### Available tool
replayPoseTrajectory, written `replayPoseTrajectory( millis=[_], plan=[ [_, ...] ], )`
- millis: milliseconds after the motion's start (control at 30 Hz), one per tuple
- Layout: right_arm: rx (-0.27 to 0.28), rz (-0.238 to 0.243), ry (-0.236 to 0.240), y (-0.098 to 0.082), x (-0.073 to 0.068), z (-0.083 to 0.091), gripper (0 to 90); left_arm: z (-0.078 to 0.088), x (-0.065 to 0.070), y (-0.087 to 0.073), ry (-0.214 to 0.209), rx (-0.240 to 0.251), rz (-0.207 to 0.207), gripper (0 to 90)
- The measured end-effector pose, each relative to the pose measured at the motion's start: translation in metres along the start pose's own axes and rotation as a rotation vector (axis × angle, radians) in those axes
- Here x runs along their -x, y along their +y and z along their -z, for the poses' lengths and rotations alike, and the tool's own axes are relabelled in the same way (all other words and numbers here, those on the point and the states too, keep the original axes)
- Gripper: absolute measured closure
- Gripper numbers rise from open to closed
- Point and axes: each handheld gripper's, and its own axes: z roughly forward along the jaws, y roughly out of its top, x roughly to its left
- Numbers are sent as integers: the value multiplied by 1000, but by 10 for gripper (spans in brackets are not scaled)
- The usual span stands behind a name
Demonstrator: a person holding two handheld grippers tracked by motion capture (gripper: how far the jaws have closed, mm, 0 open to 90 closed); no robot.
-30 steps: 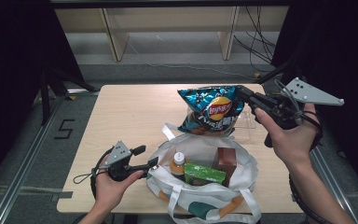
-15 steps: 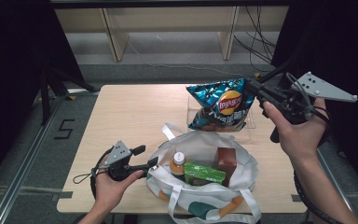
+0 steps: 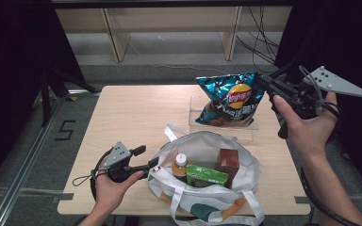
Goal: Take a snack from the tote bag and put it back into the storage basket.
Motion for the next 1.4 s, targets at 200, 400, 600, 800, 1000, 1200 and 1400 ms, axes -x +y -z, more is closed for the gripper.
replayPoseTrajectory(
  millis=[200, 400, 600, 800, 1000, 1200, 1400],
  plan=[
    [-5, -15, -19, -1, 5, -2, 900, 0, 1, 0, -2, 14, 17, 321],
    [-18, -24, -40, -4, 11, -7, 900, -1, 1, 0, -1, 6, 7, 321],
    [-23, -30, -58, -7, 15, -12, 900, 0, 0, 0, 4, 10, 10, 321],
    [-33, -40, -63, -8, 18, -19, 900, 1, 1, 1, 1, 19, 3, 321],
    [-39, -31, -77, -11, 23, -26, 900, 1, 0, 1, 0, 19, 7, 321],
    [-41, -38, -89, -14, 28, -32, 900, 1, 1, 2, 5, 16, 4, 320],
    [-55, -56, -97, -15, 33, -37, 900, 1, 0, 1, 0, 15, 5, 320]
  ],
)
